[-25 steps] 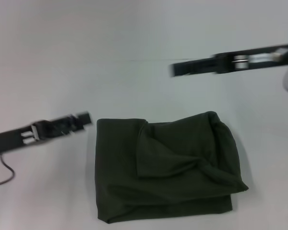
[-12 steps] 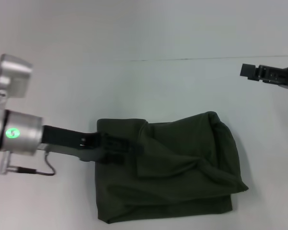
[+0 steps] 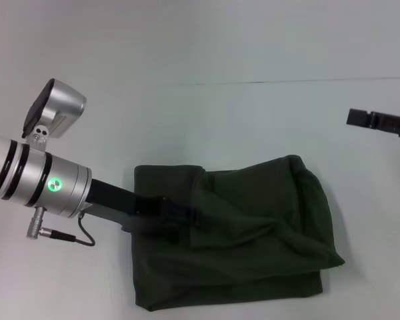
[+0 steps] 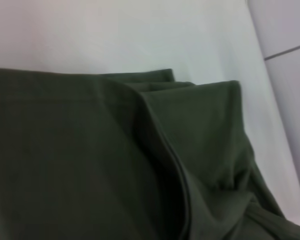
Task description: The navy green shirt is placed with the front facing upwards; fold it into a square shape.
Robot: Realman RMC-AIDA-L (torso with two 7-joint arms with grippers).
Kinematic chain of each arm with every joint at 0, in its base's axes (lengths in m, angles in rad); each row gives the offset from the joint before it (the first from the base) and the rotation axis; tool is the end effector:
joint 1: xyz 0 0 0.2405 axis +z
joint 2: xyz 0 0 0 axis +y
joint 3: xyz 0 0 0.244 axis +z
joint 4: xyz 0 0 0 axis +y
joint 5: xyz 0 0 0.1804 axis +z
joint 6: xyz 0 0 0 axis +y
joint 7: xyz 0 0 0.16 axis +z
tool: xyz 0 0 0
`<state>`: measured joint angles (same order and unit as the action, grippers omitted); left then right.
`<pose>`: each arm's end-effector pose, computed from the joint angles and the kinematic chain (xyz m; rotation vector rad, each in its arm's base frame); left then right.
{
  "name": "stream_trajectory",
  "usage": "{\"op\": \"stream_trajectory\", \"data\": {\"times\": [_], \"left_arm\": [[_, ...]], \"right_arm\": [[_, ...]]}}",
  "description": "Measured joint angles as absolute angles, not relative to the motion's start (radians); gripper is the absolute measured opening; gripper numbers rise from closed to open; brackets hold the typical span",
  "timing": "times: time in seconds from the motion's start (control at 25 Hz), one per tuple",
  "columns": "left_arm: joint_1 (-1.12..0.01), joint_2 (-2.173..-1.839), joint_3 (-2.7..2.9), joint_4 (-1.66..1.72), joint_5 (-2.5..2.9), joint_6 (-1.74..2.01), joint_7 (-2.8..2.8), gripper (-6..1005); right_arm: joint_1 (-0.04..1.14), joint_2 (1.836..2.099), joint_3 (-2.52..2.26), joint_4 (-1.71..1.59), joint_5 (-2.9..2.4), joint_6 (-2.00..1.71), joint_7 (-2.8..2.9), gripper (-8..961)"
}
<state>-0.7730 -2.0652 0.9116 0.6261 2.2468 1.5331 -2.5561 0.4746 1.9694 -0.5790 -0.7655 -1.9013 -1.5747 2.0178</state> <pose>-0.1893 0.3225 -0.0464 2.4359 1.8649 0.1625 0.2527 0.3258 0.0724 -2.3135 1.3334 0.9116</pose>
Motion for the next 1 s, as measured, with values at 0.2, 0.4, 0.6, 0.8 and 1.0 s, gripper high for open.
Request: {"op": "stream_trajectory", "data": {"times": [0.2,0.4,0.6,0.8,1.0], "left_arm": [[-0.781,-2.069,0.916,0.622,2.254,1.53,-2.561,886],[-0.786,-2.073,0.916,0.62,2.255,1.526,-2.561,884],[-0.79,-2.084,0.917,0.62,2.252,1.522,-2.562,879],[-0.801,-2.095,0.917,0.616,2.255,1.513,-2.562,874],[-0.808,-2.099,0.914,0.616,2.253,1.499,-2.569,869]], "right_arm": [[0.483,1.97,-0.585,-0.765,-1.984,-1.65,1.934,931],[0.471,1.978,-0.587,-0.765,-2.113,-1.746,1.674,930],[0.428,1.978,-0.561,-0.772,-2.135,-1.765,1.54,930],[0.417,1.976,-0.554,-0.767,-2.138,-1.768,1.534,929],[0.409,1.977,-0.554,-0.768,-2.14,-1.77,1.533,929]]}}
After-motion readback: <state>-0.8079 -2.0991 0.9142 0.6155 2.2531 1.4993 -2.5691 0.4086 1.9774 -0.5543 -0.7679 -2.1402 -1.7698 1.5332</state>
